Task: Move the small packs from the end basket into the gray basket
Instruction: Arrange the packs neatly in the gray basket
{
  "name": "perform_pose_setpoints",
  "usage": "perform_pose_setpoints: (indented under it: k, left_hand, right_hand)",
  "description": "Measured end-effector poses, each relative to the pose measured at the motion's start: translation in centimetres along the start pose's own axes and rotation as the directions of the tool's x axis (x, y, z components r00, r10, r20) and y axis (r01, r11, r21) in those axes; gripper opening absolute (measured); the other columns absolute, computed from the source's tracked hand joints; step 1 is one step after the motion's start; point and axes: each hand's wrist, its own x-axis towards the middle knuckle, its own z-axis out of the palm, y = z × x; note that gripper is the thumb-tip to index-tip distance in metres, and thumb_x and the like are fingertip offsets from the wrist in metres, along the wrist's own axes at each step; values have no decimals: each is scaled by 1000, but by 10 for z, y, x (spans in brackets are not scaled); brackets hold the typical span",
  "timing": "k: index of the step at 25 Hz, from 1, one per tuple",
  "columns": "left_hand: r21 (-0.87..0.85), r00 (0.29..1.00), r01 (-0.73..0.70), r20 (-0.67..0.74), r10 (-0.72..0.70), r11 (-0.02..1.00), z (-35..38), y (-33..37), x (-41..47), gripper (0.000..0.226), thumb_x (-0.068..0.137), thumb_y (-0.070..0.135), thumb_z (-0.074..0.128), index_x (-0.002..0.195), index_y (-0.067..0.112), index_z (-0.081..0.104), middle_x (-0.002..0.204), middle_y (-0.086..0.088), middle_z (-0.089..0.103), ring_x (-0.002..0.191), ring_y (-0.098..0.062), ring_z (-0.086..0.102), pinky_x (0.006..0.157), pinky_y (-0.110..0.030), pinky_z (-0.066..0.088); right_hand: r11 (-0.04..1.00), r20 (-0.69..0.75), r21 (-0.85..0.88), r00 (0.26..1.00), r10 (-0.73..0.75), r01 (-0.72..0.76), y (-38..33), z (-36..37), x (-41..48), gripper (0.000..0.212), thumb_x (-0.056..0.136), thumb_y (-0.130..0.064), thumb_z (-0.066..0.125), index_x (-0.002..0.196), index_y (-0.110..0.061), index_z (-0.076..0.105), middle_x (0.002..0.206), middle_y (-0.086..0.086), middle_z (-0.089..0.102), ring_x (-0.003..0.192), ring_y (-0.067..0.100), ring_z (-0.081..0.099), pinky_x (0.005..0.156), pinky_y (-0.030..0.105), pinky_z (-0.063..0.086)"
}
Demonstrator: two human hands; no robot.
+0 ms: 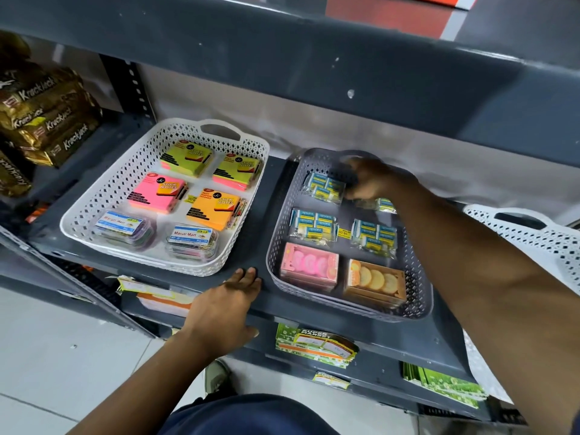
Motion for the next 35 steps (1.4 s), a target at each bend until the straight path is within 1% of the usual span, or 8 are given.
perform_pose_setpoints:
  k: [6,12,16,21,26,28,32,35]
  left_hand:
    - [10,1000,0,18,0,1000,-3,0,1,86,76,47,62,147,27,17,159,9,8,145,-9,10,111,-35,34]
    - [16,1000,-3,21,3,1000,-3,-1,1,85,77,46,63,146,26,18,159,8,8,145,-11,10,111,-37,35]
    - [27,1000,-7,13,6,1000,-3,0,2,83,79,46,61,147,26,18,159,8,8,145,-11,10,111,-36,34]
    - [31,1000,6,13,-6,1000,-2,1,2,83,79,47,60,147,26,17,159,8,8,145,-10,10,111,-35,33]
    - [15,1000,4,16,-4,1000,-2,0,1,84,79,46,62,147,26,17,159,9,8,145,-10,9,111,-35,33]
    - [8,1000,6,14,-7,1000,-2,0,1,84,79,46,62,147,27,17,159,9,8,145,-10,9,111,-35,33]
    - [20,1000,13,-6,-13,1000,0,1,1,83,80,46,60,147,26,16,159,8,8,145,-10,8,111,-35,32]
    - [16,1000,21,-12,-21,1000,1,2,1,83,80,47,61,147,26,17,159,9,9,145,-10,9,110,-34,32]
  right_hand:
    - [997,-11,-4,997,-81,81,-36,26,15,43,66,-23,78,104,-14,60,102,10,63,92,27,60,75,25,42]
    - [966,-164,130,966,-201,224,-52,9,-2,66,67,-28,77,126,-20,50,112,-6,56,108,24,57,78,20,43]
    - [947,228,-104,934,-275,304,-67,34,-30,81,65,-39,81,134,-13,46,129,10,58,110,28,57,91,31,47]
    - [972,170,-106,967,-189,209,-74,54,-36,68,65,-32,81,122,-7,54,117,15,63,99,30,61,86,41,54]
    - [959,35,42,959,-282,280,-74,23,-58,84,67,-31,80,137,-9,38,136,14,49,119,30,50,99,32,43]
    - [911,-6,169,925,-379,375,-72,9,-81,75,65,-36,80,129,-15,45,125,6,53,111,23,53,92,29,43]
    - [919,287,-61,888,-358,390,-85,34,-124,67,66,-29,78,123,-13,47,106,0,58,90,18,58,78,37,55]
    - [928,178,-141,931,-320,346,-96,59,-130,48,70,-9,72,112,-9,48,76,-1,50,66,14,53,57,34,52]
